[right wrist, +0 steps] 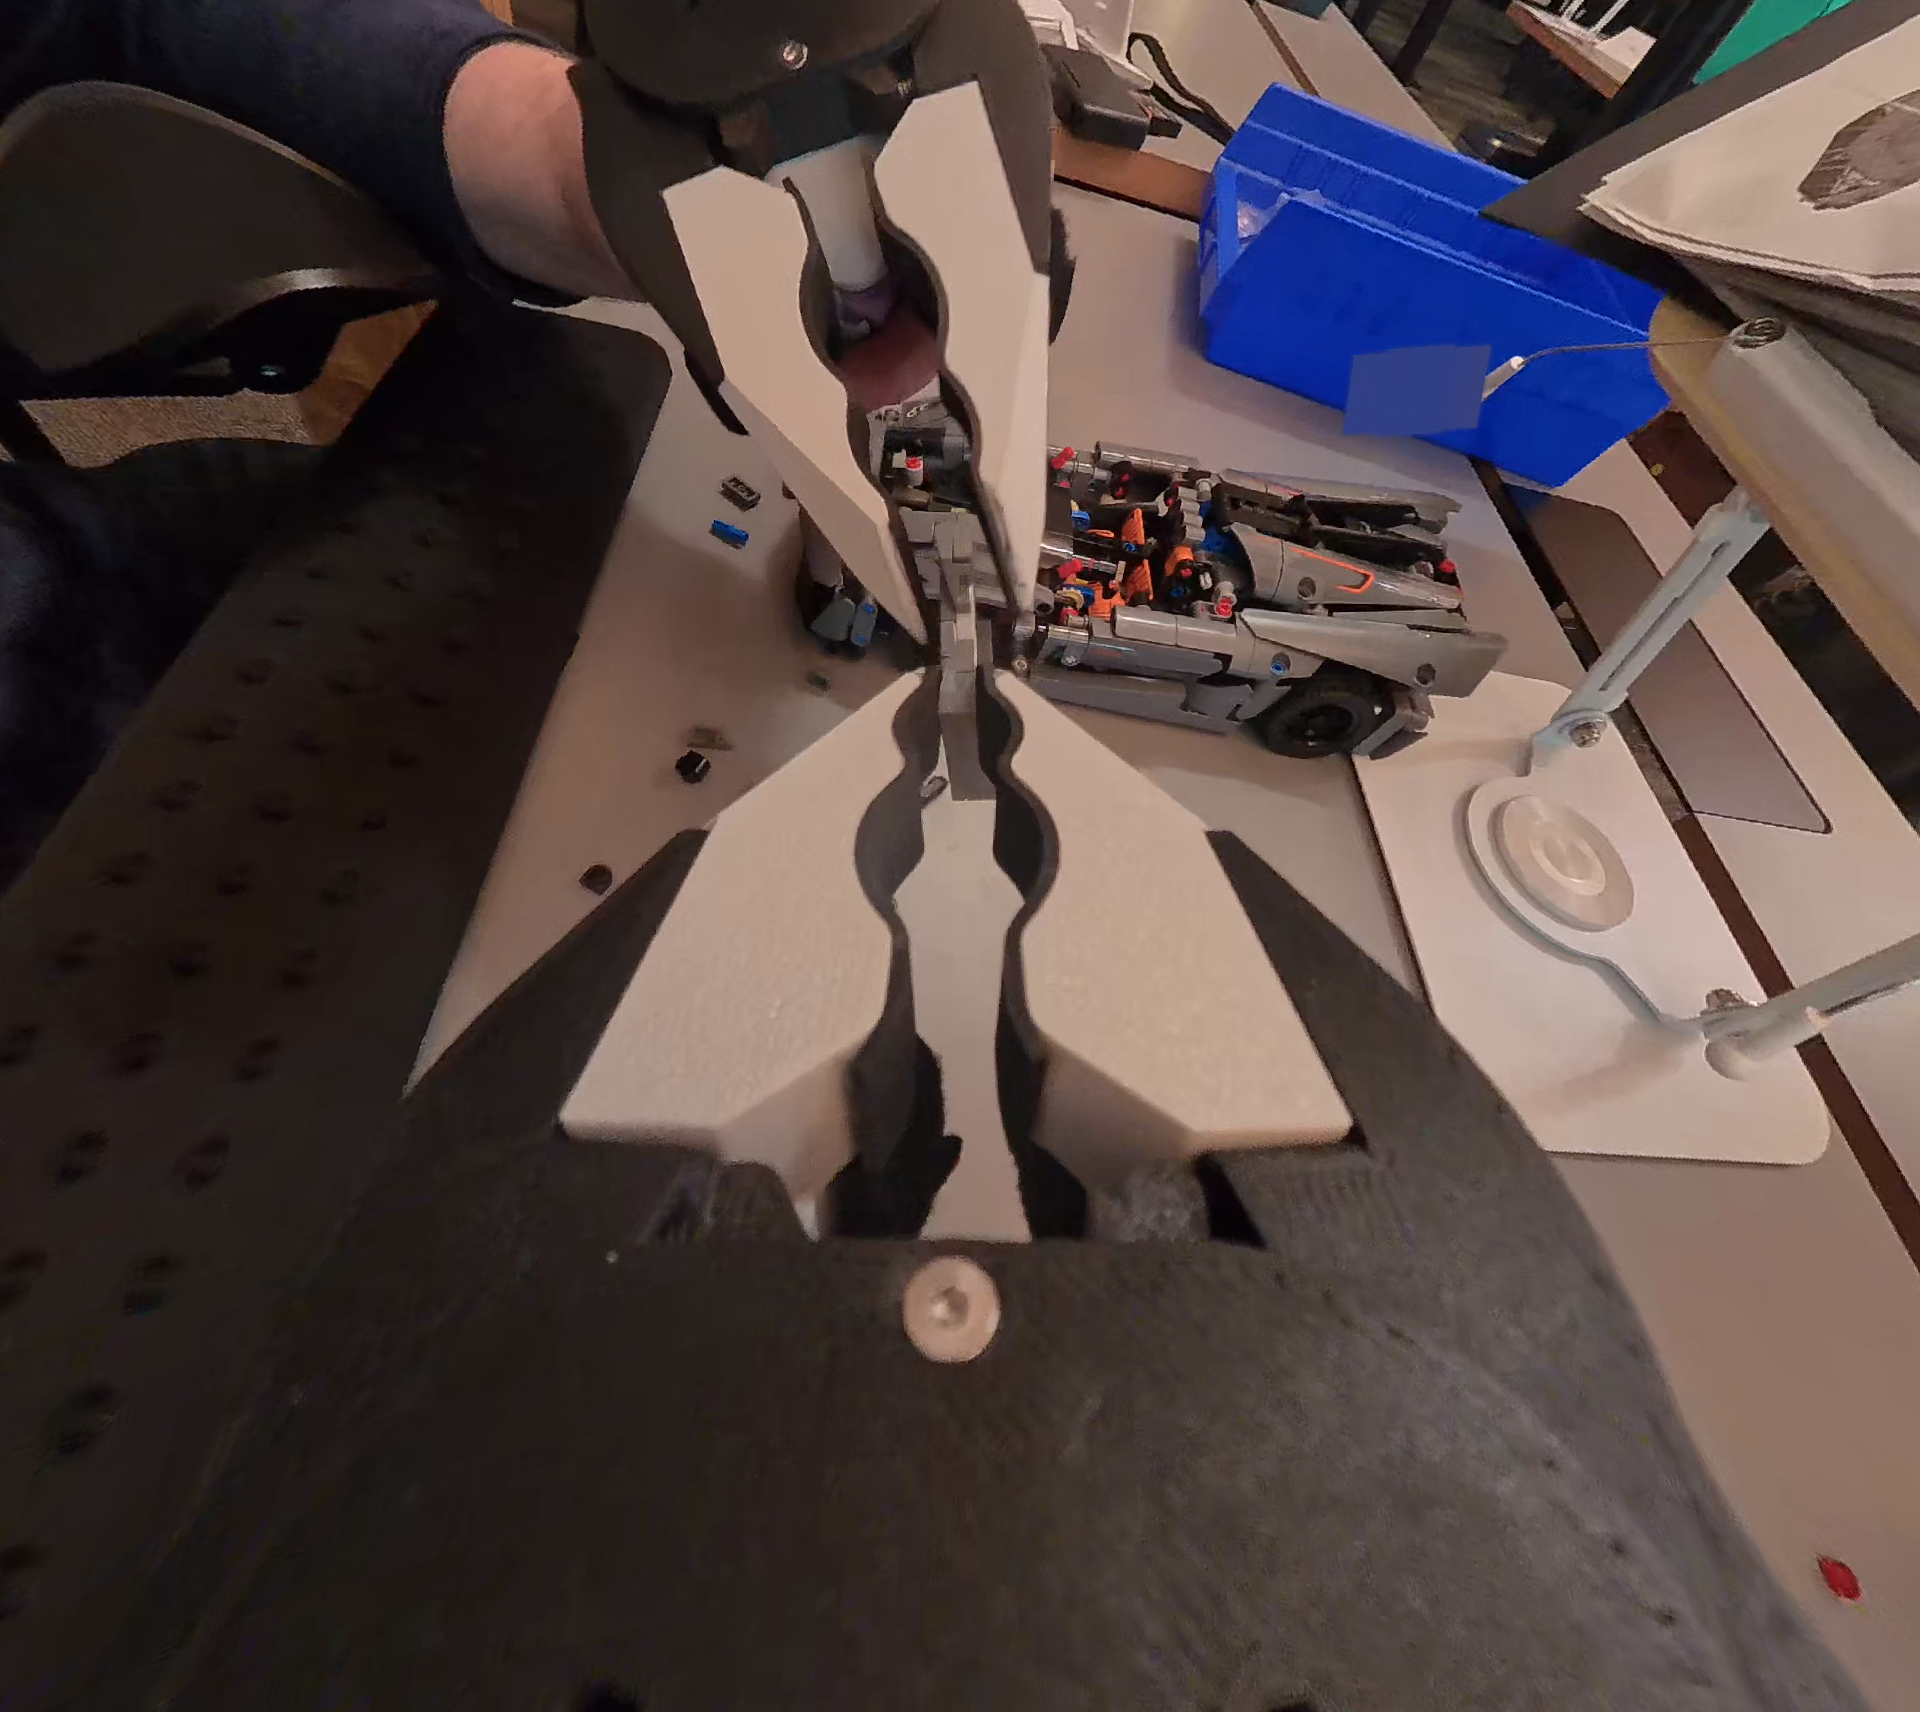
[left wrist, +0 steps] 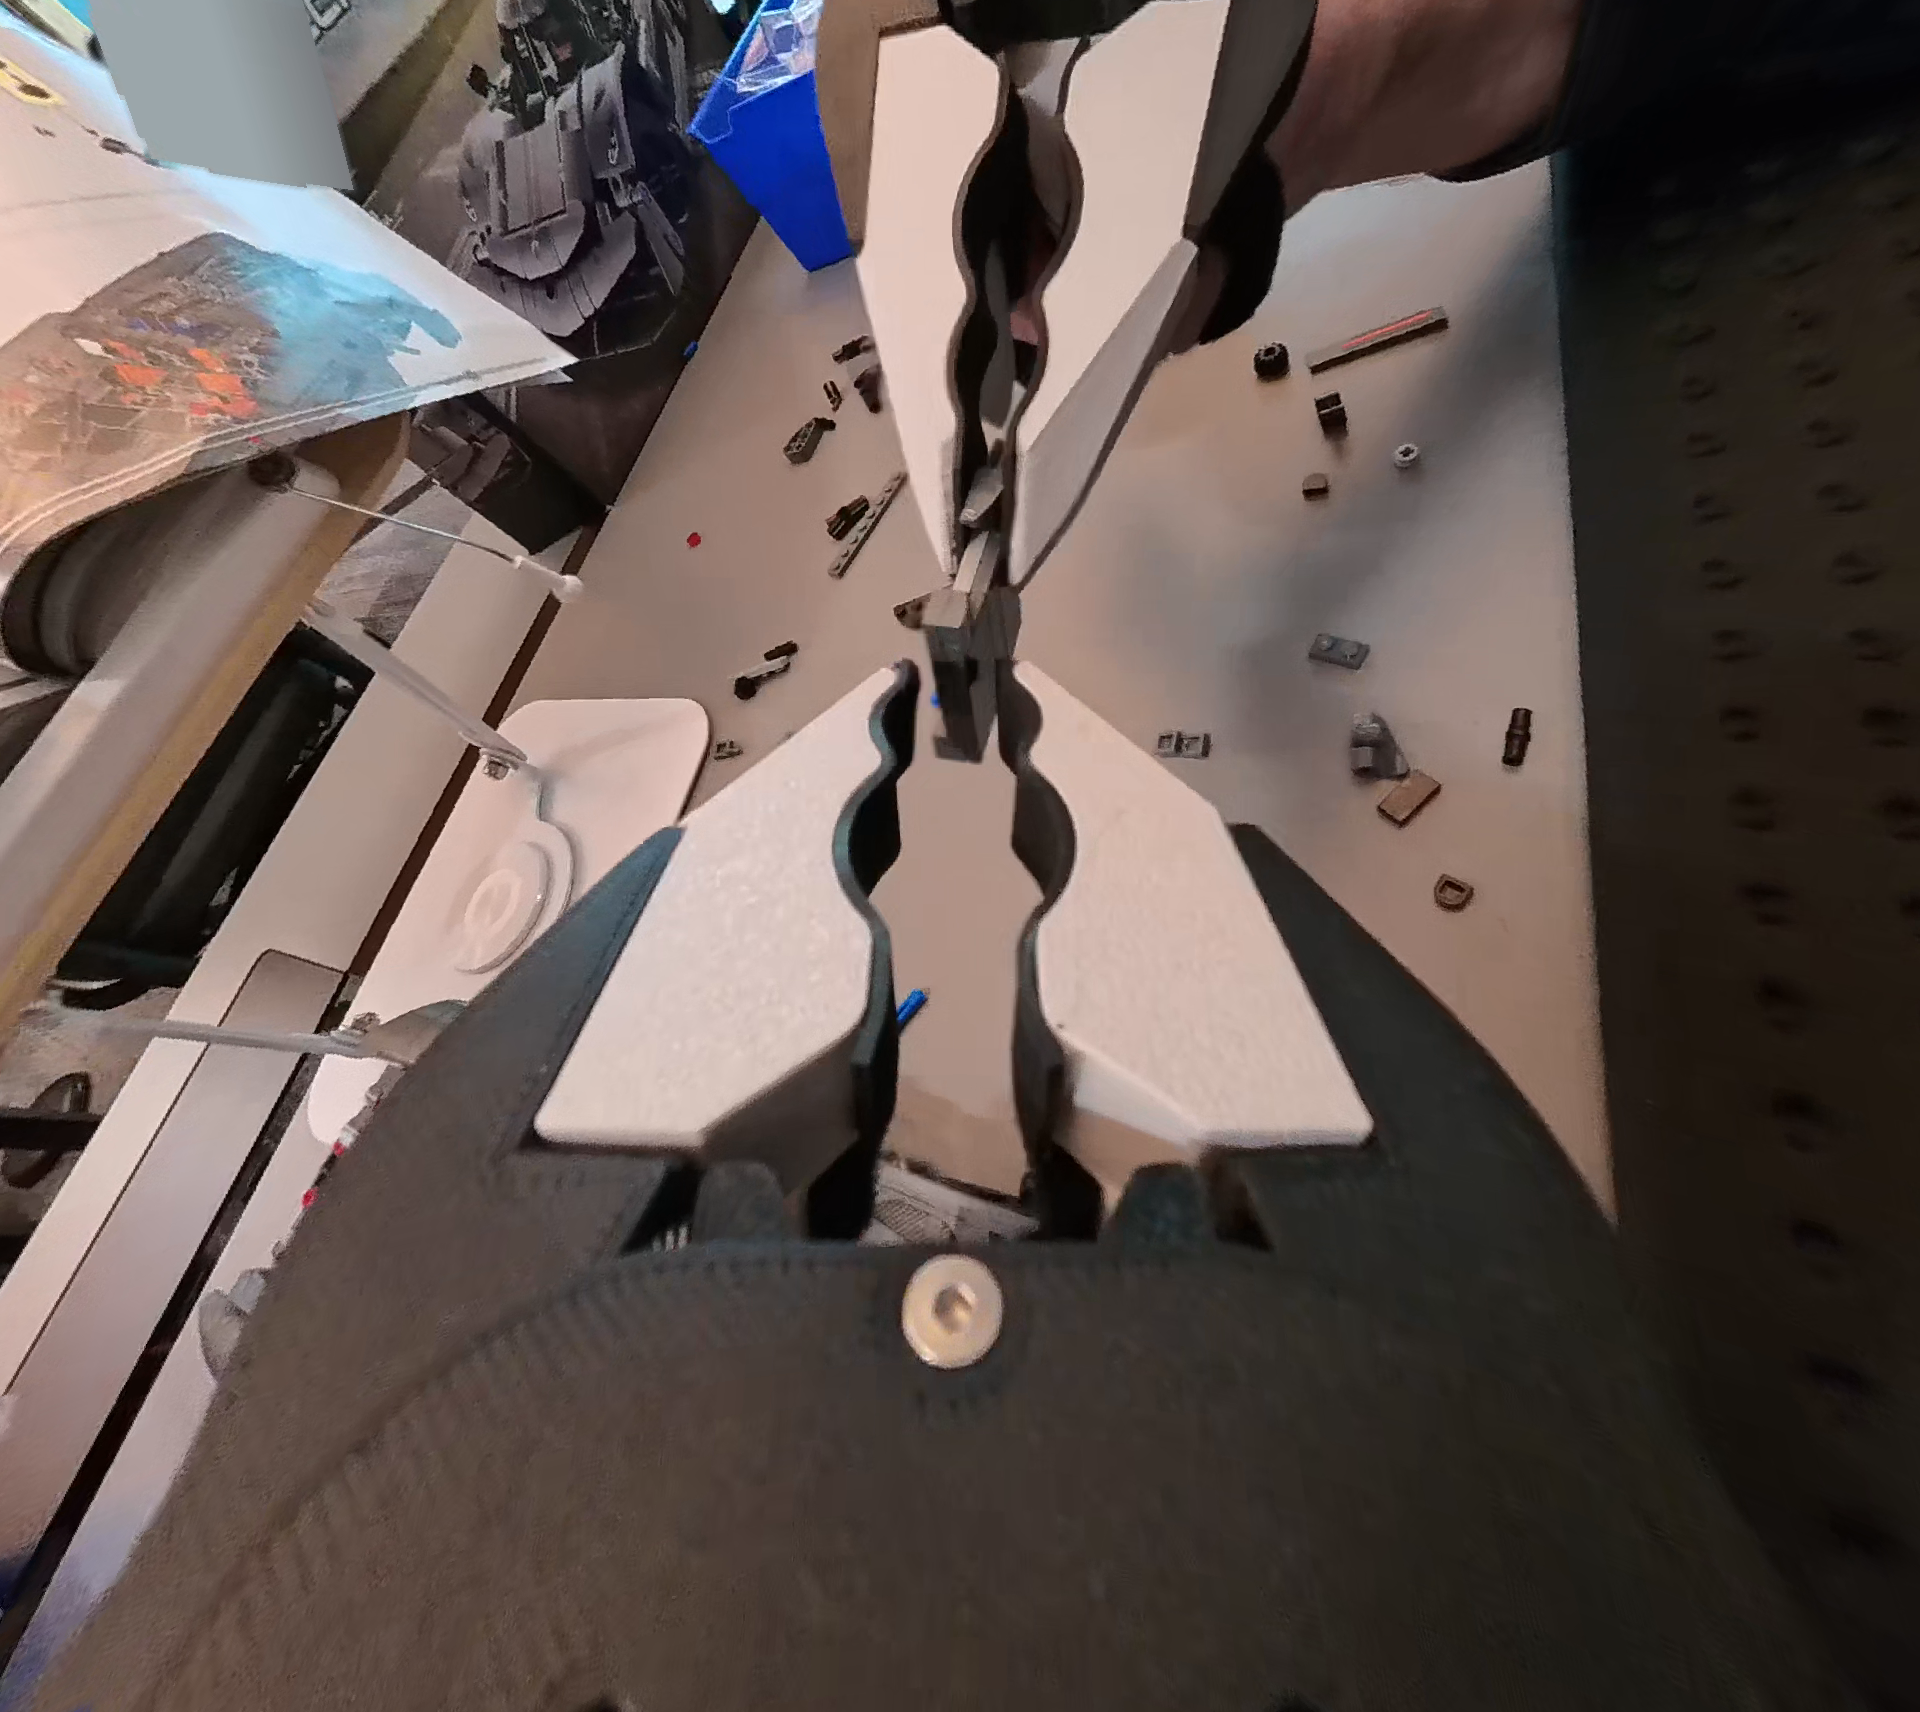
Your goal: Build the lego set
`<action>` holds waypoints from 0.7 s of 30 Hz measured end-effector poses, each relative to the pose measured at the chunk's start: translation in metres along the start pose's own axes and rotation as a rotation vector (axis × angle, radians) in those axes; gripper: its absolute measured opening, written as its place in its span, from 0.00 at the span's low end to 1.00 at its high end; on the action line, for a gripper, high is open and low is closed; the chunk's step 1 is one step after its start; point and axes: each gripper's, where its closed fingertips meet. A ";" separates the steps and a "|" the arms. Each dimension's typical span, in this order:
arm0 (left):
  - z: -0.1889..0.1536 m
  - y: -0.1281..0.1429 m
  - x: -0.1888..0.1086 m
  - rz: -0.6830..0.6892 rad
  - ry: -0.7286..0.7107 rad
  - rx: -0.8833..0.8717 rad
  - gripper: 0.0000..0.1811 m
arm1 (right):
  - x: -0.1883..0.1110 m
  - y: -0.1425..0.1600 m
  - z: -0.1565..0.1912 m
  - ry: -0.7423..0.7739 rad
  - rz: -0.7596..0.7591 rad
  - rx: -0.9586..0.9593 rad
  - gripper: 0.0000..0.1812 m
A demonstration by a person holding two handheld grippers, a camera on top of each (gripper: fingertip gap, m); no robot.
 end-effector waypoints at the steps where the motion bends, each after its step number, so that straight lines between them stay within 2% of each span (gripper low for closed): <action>1: 0.001 -0.001 -0.001 -0.005 0.001 -0.007 0.08 | 0.000 0.001 0.000 -0.003 0.002 -0.001 0.02; 4: 0.000 -0.006 -0.003 -0.034 0.014 -0.014 0.08 | 0.001 0.002 0.002 -0.010 0.016 -0.015 0.02; 7: -0.005 -0.006 -0.003 -0.034 0.017 0.031 0.03 | 0.002 0.004 0.004 -0.017 0.028 -0.024 0.02; 21: -0.012 -0.008 -0.004 -0.029 0.043 0.063 0.02 | 0.003 0.009 0.010 -0.044 0.061 -0.058 0.02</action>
Point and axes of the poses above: each gripper's, where its closed fingertips meet, x out along the fingers, y out of its underside, z = x × y across the jaws, and after that the axes turned 7 degrees about -x, right-handed
